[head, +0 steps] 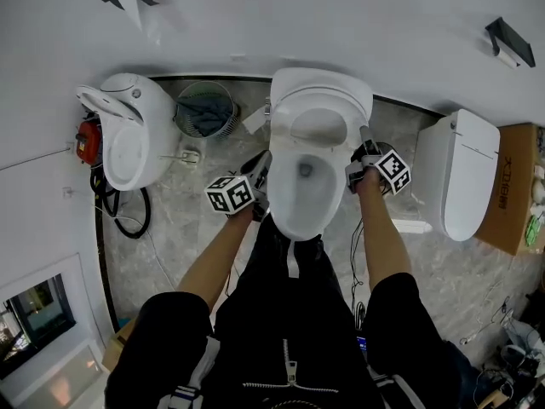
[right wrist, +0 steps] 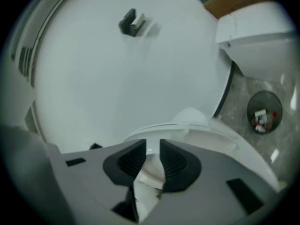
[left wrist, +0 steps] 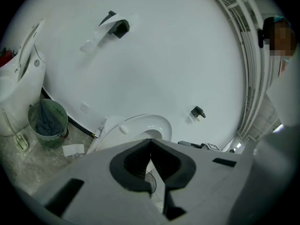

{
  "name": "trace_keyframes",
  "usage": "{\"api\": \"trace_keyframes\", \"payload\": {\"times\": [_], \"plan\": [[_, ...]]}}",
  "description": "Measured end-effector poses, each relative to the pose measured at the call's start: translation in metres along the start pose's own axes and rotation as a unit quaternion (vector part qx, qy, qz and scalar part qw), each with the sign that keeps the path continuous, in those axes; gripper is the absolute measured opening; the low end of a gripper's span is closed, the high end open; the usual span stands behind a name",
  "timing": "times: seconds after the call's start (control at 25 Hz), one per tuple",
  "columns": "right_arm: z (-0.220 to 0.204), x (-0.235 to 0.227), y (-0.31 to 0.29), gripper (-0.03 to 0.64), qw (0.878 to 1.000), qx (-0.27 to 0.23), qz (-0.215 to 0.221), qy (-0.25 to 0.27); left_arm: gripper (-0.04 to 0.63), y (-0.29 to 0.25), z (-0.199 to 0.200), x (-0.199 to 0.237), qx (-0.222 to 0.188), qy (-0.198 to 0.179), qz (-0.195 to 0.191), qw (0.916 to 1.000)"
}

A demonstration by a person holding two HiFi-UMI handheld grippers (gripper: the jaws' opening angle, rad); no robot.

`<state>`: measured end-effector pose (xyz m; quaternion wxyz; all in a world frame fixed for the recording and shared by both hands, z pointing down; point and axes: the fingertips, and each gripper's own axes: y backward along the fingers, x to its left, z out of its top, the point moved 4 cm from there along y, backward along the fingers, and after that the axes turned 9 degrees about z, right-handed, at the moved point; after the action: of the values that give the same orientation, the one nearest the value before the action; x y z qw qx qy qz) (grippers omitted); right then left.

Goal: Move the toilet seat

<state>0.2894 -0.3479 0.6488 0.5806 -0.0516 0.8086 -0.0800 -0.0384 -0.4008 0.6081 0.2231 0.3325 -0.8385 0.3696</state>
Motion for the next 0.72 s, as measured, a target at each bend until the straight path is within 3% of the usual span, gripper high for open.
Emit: {"api": "trace_keyframes", "payload": {"times": [0.08, 0.2, 0.32, 0.52, 0.72], "plan": [[-0.003, 0.017, 0.016, 0.017, 0.995, 0.031, -0.008, 0.095, 0.000, 0.007, -0.002, -0.010, -0.009, -0.007, -0.002, 0.9999], [-0.009, 0.044, 0.040, 0.005, 0.976, 0.068, -0.006, 0.207, 0.000, 0.019, -0.009, -0.026, -0.022, -0.018, -0.004, 0.9996], [-0.011, 0.071, 0.069, 0.005, 0.958, 0.085, 0.002, 0.275, 0.000, 0.035, -0.015, -0.048, -0.036, -0.045, -0.003, 0.9983], [-0.027, 0.107, 0.115, 0.005, 0.910, 0.110, 0.009, 0.400, 0.000, 0.065, -0.024, -0.084, -0.057, -0.099, -0.004, 0.9935], [-0.048, 0.138, 0.159, 0.005, 0.883, 0.106, 0.022, 0.458, 0.000, 0.095, -0.025, -0.105, -0.067, -0.188, 0.020, 0.9797]]}}
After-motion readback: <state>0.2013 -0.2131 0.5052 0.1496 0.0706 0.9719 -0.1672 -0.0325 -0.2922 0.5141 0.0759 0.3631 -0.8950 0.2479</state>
